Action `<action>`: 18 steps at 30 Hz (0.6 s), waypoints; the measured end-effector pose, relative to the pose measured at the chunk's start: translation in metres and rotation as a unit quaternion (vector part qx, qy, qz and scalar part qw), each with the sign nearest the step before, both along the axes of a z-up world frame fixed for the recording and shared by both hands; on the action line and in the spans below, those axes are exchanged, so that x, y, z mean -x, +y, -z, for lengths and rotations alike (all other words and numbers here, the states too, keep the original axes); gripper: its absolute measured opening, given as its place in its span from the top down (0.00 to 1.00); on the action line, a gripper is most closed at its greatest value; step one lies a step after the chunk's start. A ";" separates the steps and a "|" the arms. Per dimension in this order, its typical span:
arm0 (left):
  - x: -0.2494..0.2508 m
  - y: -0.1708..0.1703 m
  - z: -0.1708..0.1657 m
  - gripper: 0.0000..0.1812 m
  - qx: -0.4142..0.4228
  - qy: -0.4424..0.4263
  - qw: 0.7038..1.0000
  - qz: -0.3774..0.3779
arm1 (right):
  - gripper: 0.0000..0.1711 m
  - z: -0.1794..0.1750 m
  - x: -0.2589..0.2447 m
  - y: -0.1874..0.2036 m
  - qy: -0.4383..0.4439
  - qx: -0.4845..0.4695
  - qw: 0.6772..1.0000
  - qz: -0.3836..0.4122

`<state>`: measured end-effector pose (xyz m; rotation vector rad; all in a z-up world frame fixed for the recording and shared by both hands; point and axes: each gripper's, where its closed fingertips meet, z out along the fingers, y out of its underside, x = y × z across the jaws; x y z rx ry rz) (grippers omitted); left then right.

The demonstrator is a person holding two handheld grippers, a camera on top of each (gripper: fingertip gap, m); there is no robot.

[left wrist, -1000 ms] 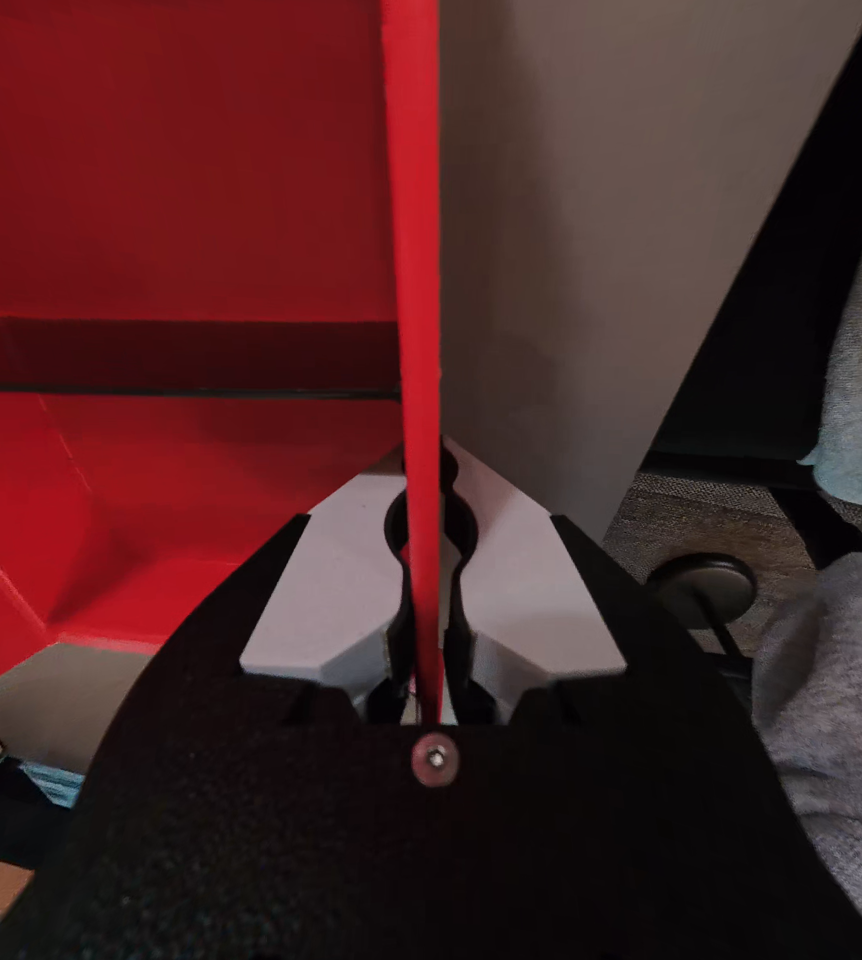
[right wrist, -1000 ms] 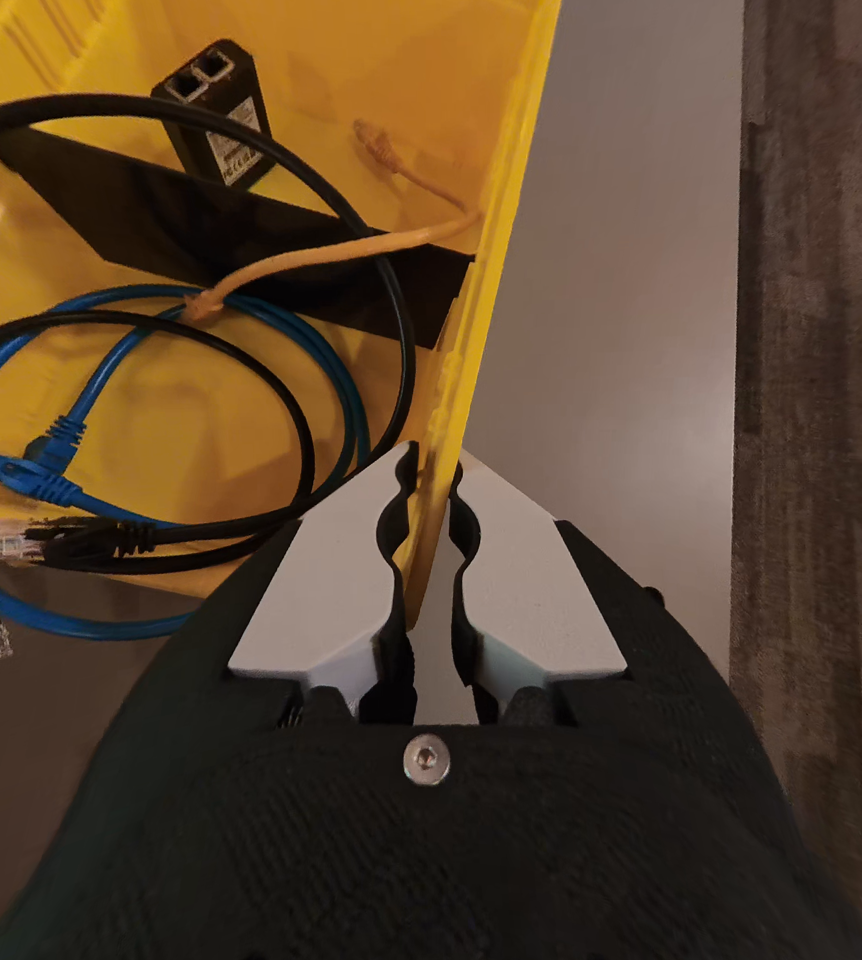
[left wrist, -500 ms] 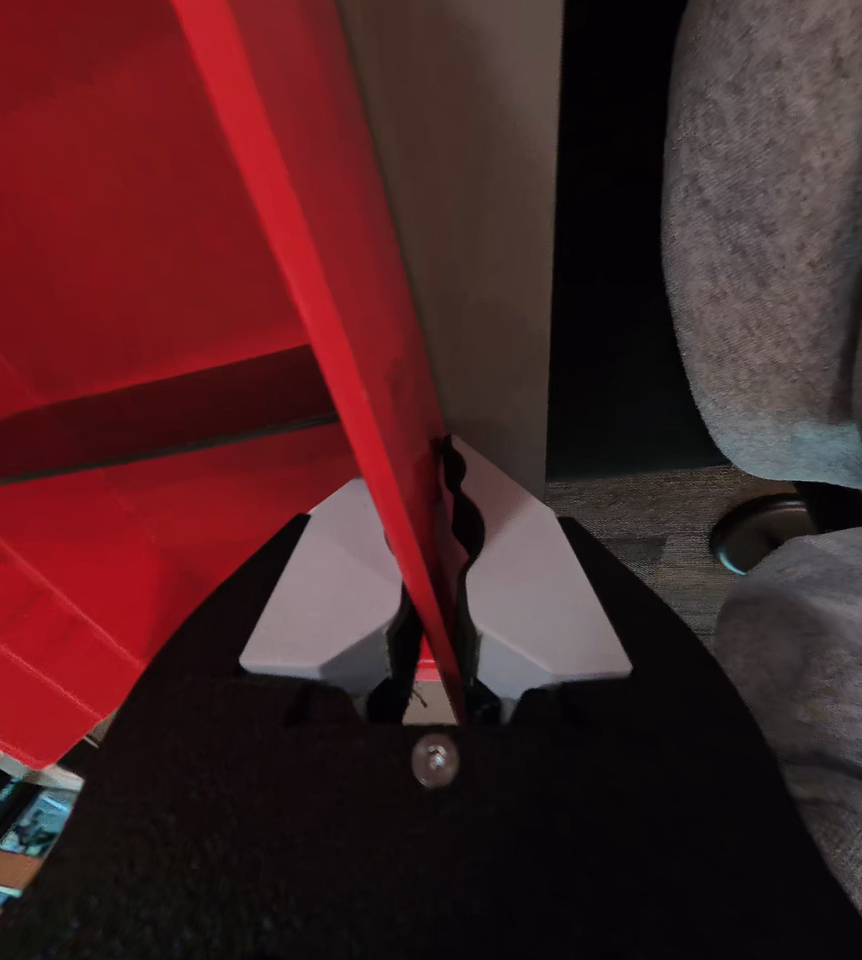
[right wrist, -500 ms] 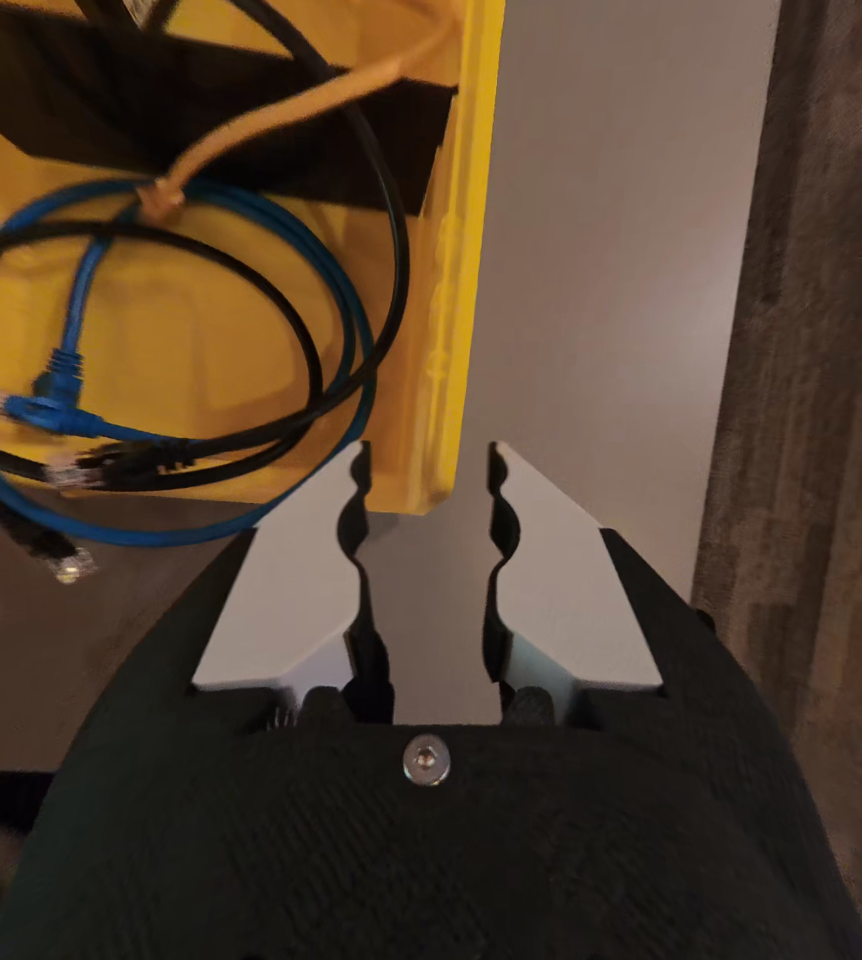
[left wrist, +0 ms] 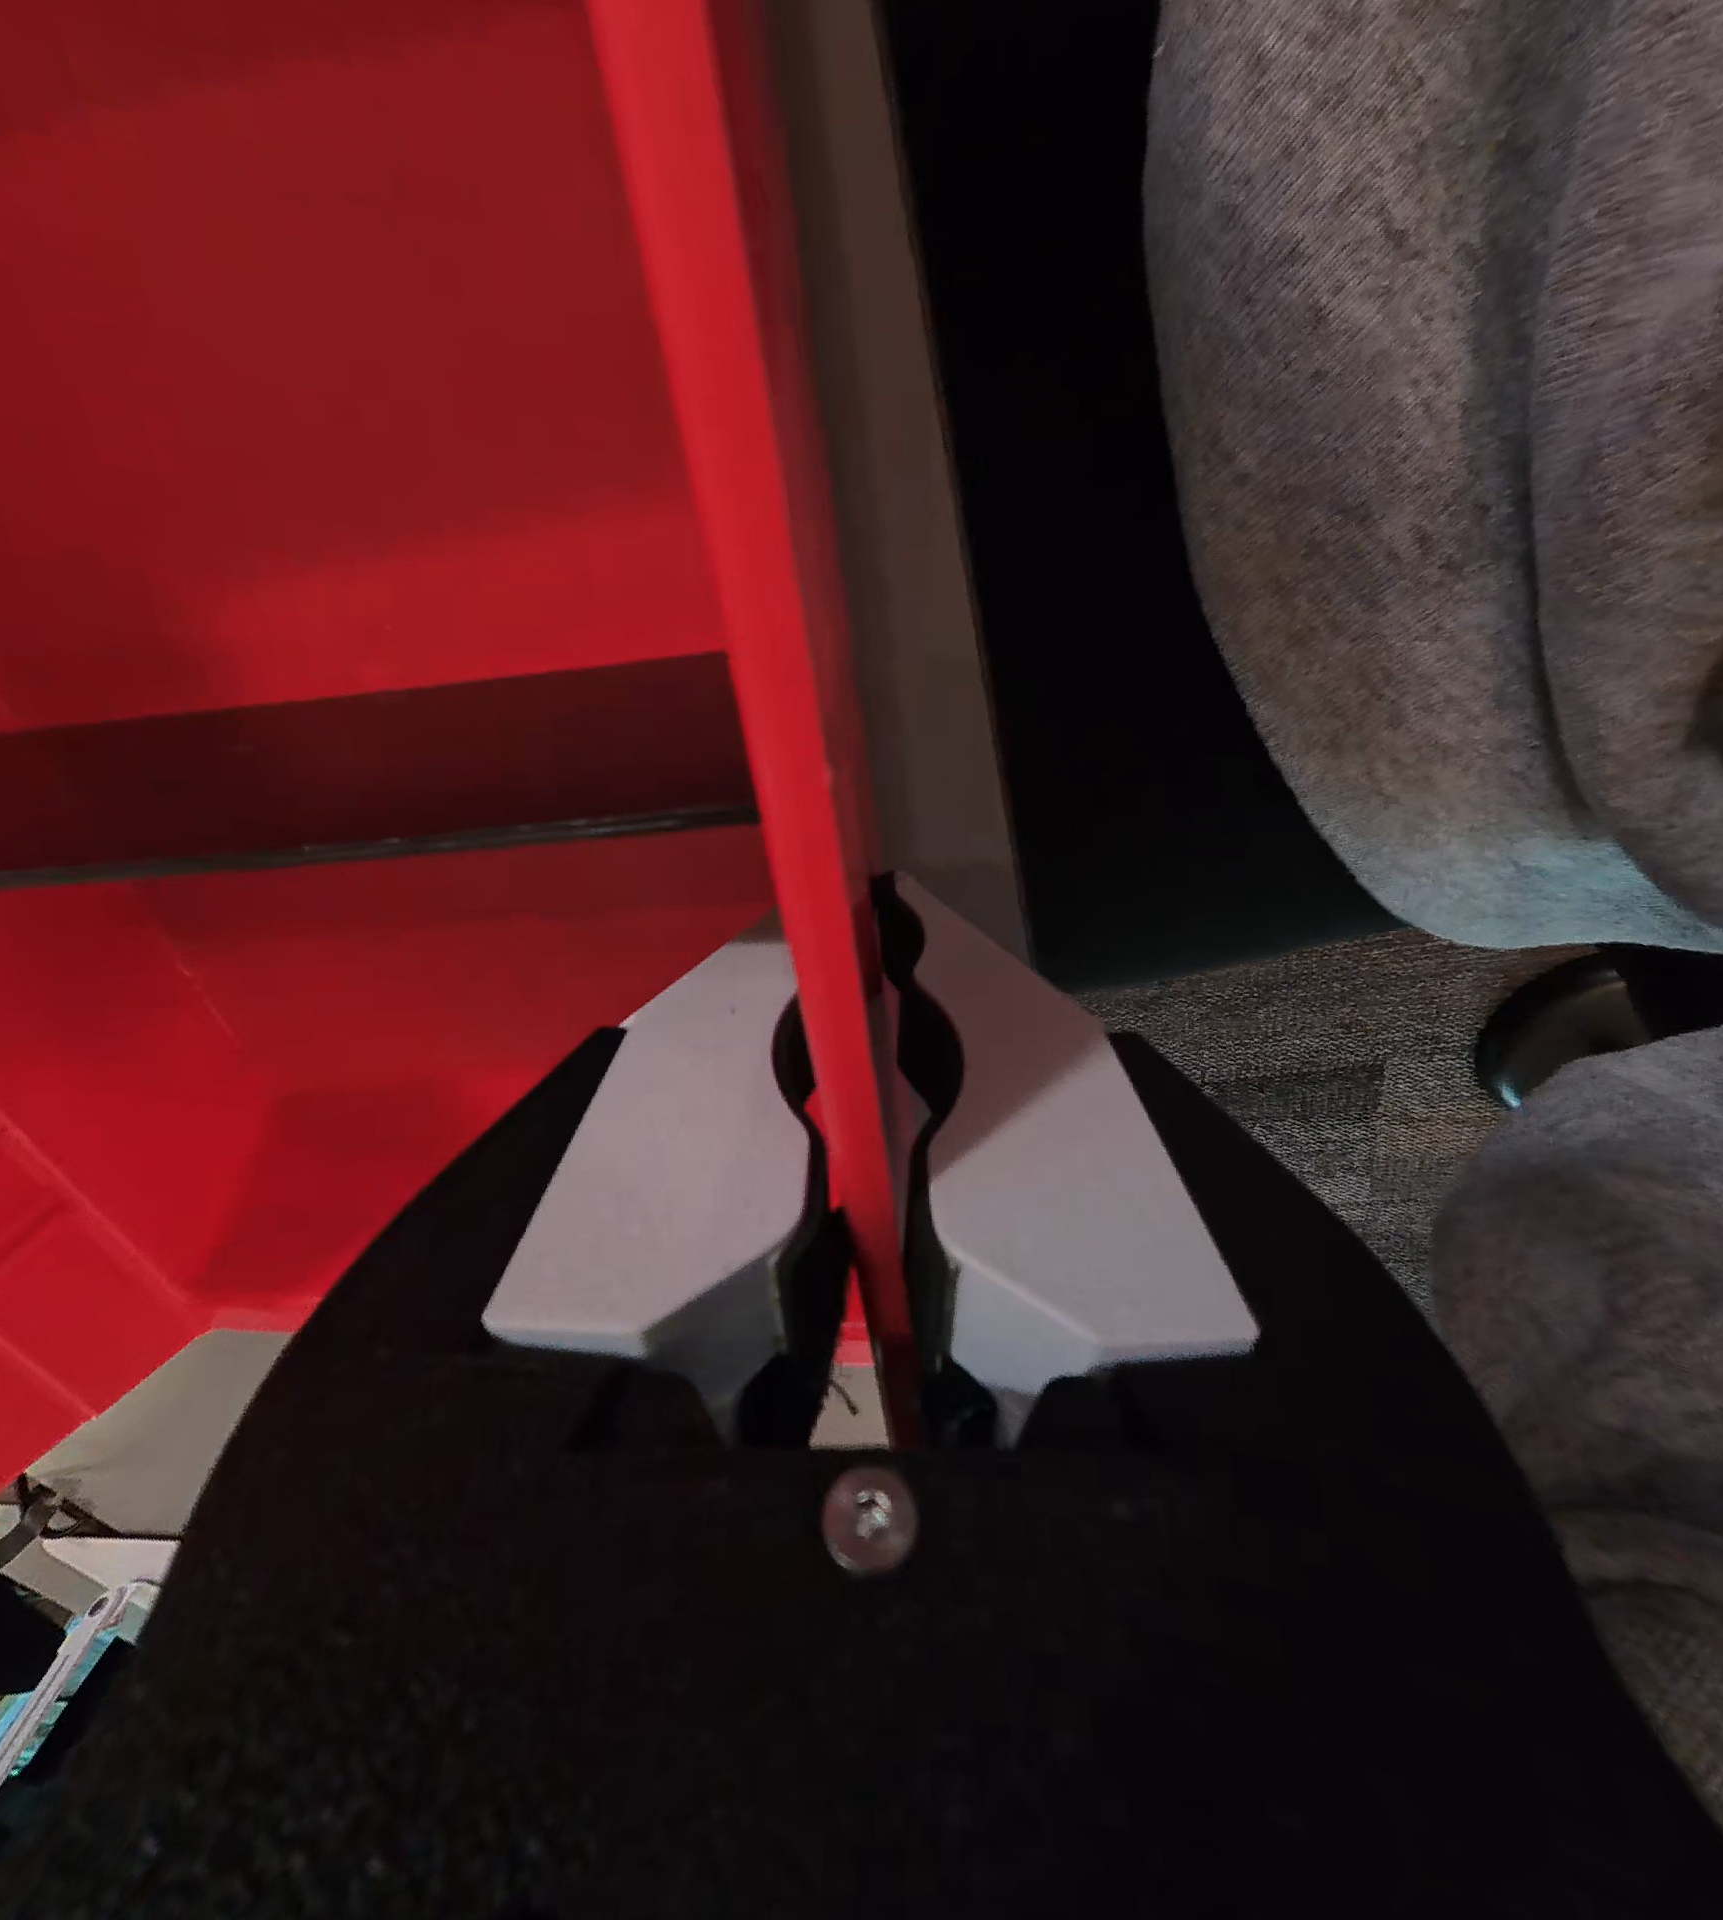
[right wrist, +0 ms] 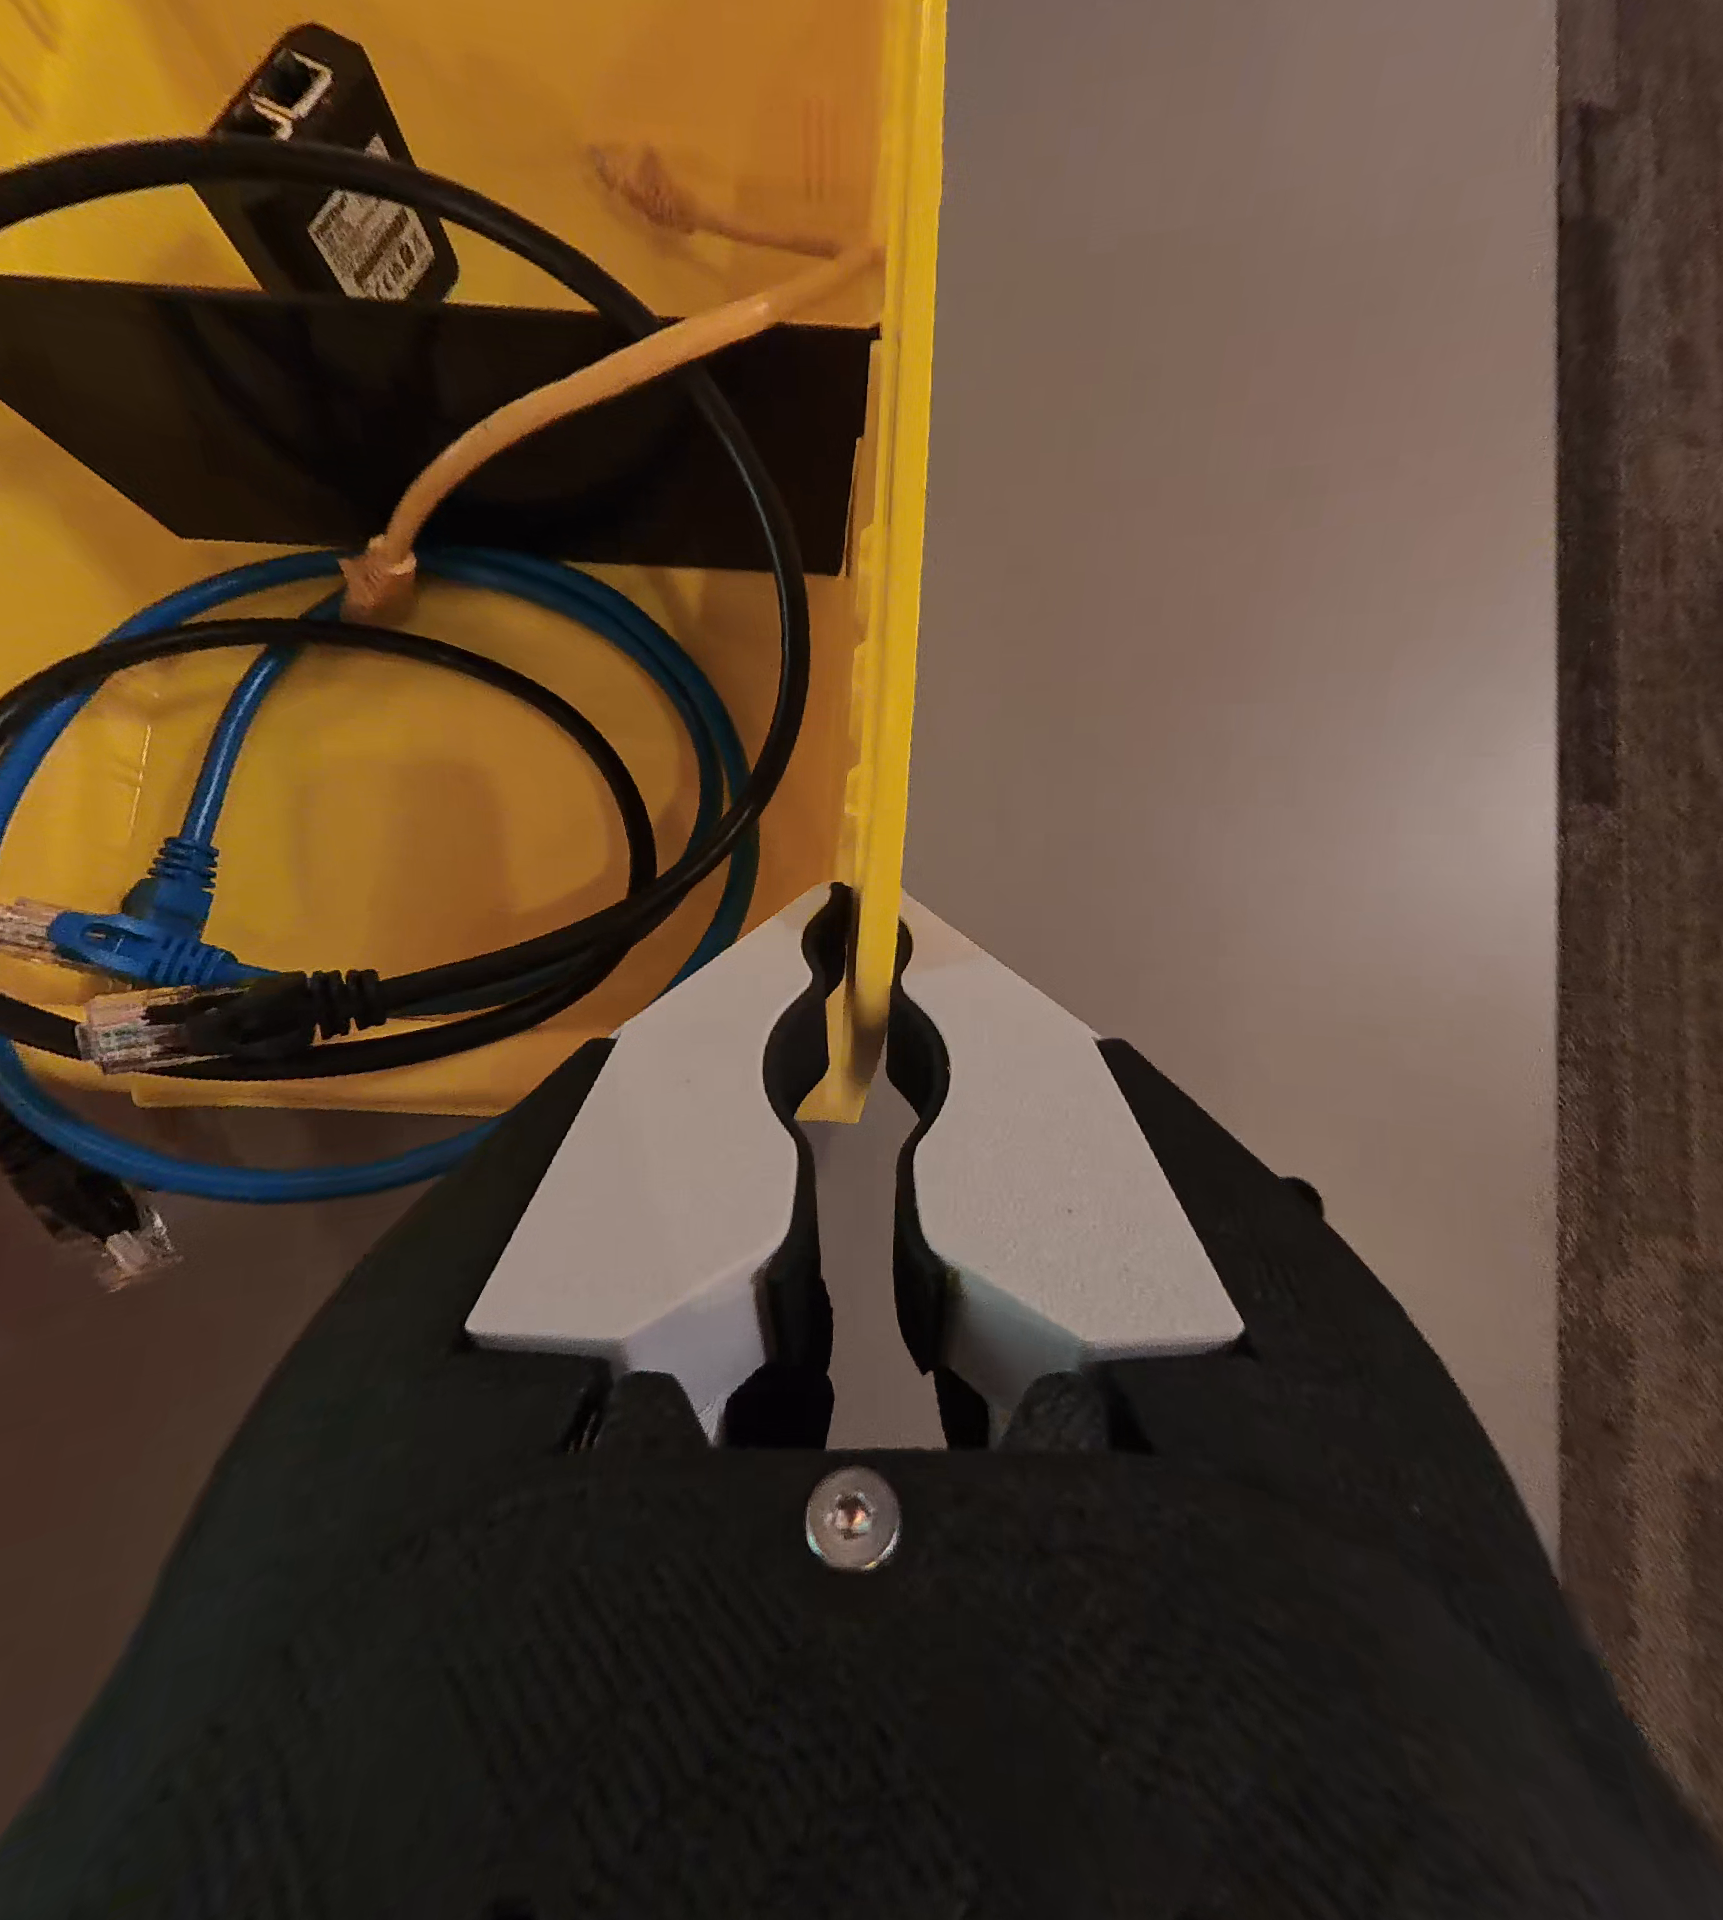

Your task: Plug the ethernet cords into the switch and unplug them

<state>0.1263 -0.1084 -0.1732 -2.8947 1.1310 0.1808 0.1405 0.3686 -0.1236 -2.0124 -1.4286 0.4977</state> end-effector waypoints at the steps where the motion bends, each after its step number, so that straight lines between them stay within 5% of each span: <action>1: -0.002 0.000 0.000 0.99 0.001 0.000 1.000 0.002 | 0.99 0.000 0.004 -0.002 0.006 0.000 1.000 -0.002; 18: -0.011 0.000 -0.003 0.99 0.005 -0.004 1.000 0.017 | 0.96 0.001 0.051 -0.054 0.030 -0.056 0.995 -0.082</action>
